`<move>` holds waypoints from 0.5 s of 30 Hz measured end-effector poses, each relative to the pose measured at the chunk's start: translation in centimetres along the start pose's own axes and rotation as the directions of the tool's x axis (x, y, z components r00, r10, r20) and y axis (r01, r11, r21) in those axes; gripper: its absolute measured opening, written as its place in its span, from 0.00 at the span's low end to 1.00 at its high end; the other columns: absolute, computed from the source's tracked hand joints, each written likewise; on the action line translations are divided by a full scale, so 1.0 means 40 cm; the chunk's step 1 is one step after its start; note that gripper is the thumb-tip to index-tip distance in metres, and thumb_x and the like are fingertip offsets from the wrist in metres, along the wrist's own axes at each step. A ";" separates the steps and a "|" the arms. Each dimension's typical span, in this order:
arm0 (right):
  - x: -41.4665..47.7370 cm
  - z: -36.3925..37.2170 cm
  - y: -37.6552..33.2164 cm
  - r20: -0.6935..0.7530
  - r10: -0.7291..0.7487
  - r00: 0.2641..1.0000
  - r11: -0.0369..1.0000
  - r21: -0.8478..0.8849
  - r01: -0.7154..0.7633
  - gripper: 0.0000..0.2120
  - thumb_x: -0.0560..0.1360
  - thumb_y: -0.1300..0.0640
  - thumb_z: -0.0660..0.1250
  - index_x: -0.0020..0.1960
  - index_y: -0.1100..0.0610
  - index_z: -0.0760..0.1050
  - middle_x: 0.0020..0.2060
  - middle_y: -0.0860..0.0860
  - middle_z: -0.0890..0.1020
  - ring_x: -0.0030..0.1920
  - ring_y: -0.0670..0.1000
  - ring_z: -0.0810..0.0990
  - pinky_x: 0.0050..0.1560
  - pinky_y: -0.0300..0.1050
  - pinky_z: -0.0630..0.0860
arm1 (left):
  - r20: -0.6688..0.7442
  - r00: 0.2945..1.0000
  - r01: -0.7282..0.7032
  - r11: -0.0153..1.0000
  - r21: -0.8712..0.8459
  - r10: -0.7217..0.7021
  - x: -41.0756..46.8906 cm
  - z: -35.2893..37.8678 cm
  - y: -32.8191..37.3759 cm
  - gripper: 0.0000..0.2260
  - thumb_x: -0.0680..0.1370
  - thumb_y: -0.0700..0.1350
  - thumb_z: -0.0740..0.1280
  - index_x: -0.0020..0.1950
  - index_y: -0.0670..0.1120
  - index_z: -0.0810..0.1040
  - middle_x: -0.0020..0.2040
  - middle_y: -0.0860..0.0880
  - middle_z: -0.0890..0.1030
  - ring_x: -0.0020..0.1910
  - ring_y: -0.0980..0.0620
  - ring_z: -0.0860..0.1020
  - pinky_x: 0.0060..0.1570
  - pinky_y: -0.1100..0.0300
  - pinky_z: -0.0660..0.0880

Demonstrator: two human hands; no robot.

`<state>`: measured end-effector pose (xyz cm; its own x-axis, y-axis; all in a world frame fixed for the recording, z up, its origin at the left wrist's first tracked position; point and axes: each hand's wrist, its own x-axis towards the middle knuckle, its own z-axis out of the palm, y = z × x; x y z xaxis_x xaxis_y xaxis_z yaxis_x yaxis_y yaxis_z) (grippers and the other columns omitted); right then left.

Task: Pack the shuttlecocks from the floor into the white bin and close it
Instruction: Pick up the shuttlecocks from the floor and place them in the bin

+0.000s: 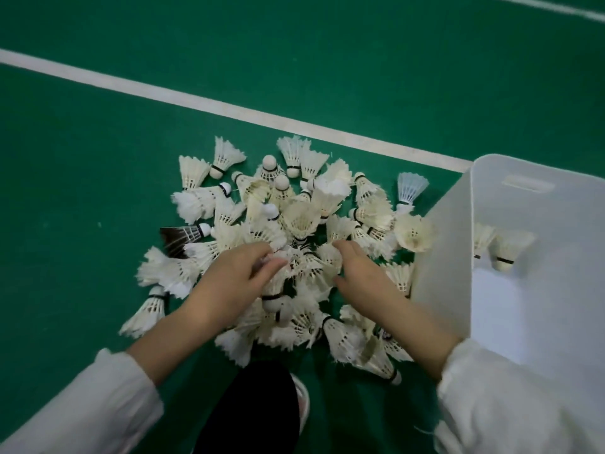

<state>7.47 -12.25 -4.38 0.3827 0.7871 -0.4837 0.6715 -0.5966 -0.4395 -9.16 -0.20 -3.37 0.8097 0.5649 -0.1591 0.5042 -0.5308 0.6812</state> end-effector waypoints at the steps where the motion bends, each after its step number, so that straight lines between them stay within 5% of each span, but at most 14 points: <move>1: 0.008 0.004 0.006 0.008 0.030 1.000 0.999 0.017 -0.031 0.23 0.78 0.61 0.58 0.71 0.57 0.57 0.70 0.54 0.62 0.63 0.56 0.71 0.60 0.46 0.68 | -0.001 1.000 0.023 1.000 -0.018 -0.023 0.002 -0.002 0.002 0.14 0.77 0.57 0.59 0.37 0.50 0.71 0.30 0.51 0.72 0.28 0.56 0.68 0.30 0.59 0.65; 5: 0.023 0.029 0.003 -0.037 0.011 0.999 0.999 -0.039 -0.013 0.14 0.77 0.59 0.60 0.63 0.57 0.66 0.65 0.51 0.65 0.48 0.55 0.77 0.46 0.50 0.76 | -0.012 0.998 0.065 0.997 0.031 -0.065 0.017 0.002 -0.010 0.15 0.75 0.62 0.55 0.43 0.52 0.72 0.32 0.54 0.75 0.28 0.60 0.71 0.30 0.62 0.65; 8: 0.013 0.032 -0.004 -0.164 -0.086 0.983 0.991 -0.113 0.068 0.05 0.76 0.56 0.61 0.50 0.57 0.69 0.55 0.49 0.67 0.39 0.51 0.73 0.32 0.43 0.71 | -0.022 0.999 0.035 0.994 0.100 -0.033 0.033 0.011 -0.017 0.10 0.77 0.58 0.57 0.47 0.53 0.71 0.43 0.58 0.76 0.32 0.60 0.72 0.32 0.62 0.69; 11: 0.017 0.049 0.012 -0.048 -0.125 0.991 0.967 -0.227 0.111 0.11 0.75 0.49 0.62 0.50 0.56 0.73 0.54 0.51 0.68 0.51 0.52 0.72 0.46 0.45 0.75 | 0.019 0.998 -0.065 0.977 0.202 0.062 0.064 0.015 -0.014 0.08 0.77 0.56 0.59 0.48 0.53 0.74 0.57 0.60 0.71 0.33 0.58 0.75 0.31 0.61 0.72; 15: 0.035 0.069 0.022 0.134 -0.051 0.990 0.968 -0.237 0.082 0.19 0.75 0.51 0.62 0.63 0.57 0.69 0.62 0.53 0.66 0.62 0.55 0.68 0.61 0.49 0.70 | 0.151 0.987 -0.096 0.936 0.338 0.047 0.127 0.028 0.000 0.11 0.79 0.55 0.58 0.55 0.56 0.77 0.73 0.57 0.59 0.34 0.58 0.74 0.32 0.61 0.71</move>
<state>6.85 -12.10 -7.54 0.2592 0.7886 -0.5577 0.8317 -0.4758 -0.2862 -4.71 1.95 -5.00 0.8685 0.4375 -0.2328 0.4956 -0.7648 0.4116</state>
